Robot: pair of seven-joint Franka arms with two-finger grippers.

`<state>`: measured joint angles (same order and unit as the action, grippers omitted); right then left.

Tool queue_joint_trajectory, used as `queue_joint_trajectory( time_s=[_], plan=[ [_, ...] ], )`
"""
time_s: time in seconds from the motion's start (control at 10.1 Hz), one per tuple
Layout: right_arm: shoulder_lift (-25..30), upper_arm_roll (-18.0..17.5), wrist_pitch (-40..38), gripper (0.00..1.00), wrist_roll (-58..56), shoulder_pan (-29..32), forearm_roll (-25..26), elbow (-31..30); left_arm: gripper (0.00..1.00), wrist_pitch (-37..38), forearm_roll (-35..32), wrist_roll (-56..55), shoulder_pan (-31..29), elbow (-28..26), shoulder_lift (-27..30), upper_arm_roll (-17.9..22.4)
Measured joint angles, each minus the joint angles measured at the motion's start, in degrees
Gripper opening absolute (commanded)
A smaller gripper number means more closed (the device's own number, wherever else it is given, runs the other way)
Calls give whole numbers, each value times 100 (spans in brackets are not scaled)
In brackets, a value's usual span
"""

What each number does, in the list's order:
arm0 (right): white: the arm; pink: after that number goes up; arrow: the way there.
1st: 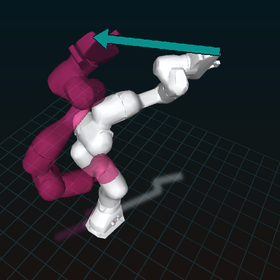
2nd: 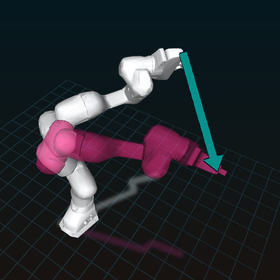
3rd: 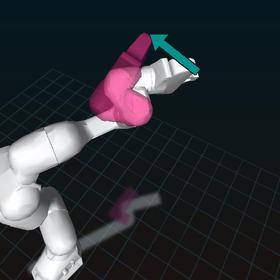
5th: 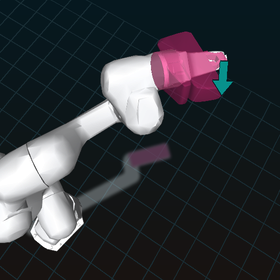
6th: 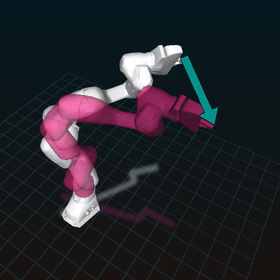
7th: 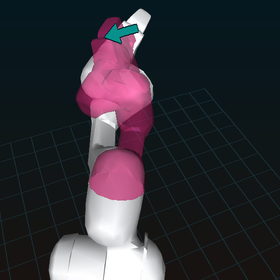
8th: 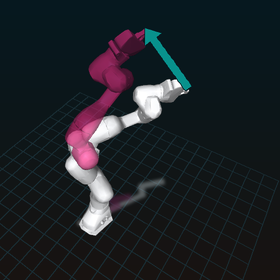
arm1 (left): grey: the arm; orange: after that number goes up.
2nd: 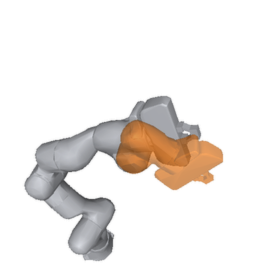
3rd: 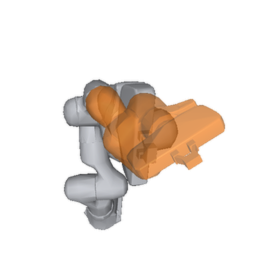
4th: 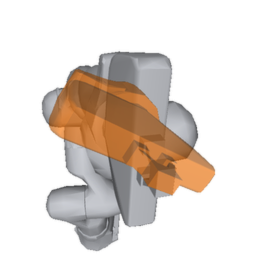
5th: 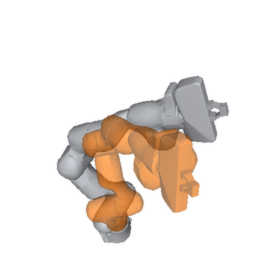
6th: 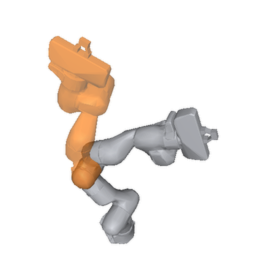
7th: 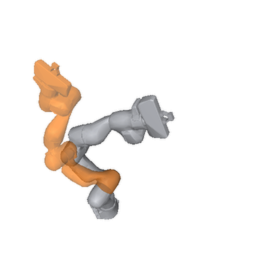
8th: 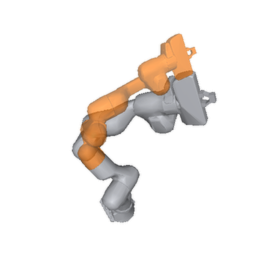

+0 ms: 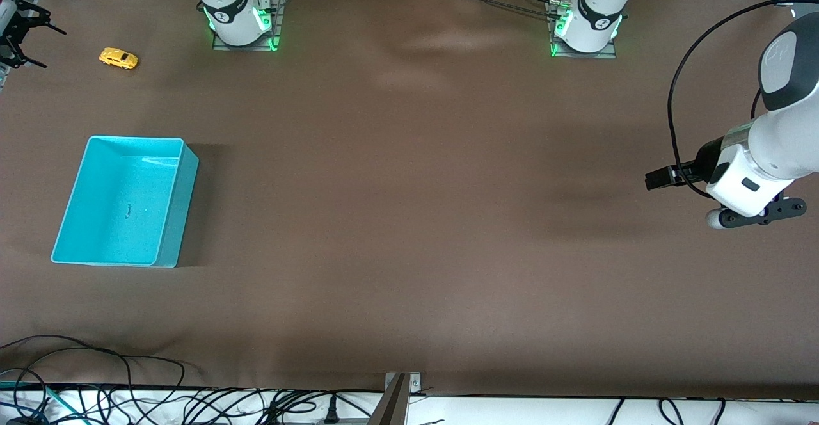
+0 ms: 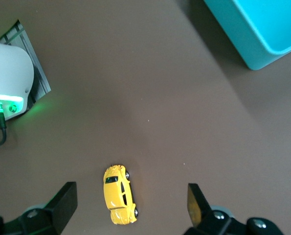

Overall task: Wind up and store yellow beetle car
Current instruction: 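Move the right gripper toward the yellow car beside its base, then lower the right gripper and close it on the yellow car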

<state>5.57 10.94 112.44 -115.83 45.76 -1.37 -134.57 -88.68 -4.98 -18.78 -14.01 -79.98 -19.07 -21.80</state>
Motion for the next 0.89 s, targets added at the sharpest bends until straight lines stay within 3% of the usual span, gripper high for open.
queue_joint_trajectory(
  time_s=[0.4,0.89],
  plan=[
    [-200,-2,1356,100,-606,297,0,-799,100,-22,0,0,54,1,0,-14],
    [-810,-4,2391,100,-1166,914,0,-1172,100,-23,0,0,67,1,0,-12]
  ],
)
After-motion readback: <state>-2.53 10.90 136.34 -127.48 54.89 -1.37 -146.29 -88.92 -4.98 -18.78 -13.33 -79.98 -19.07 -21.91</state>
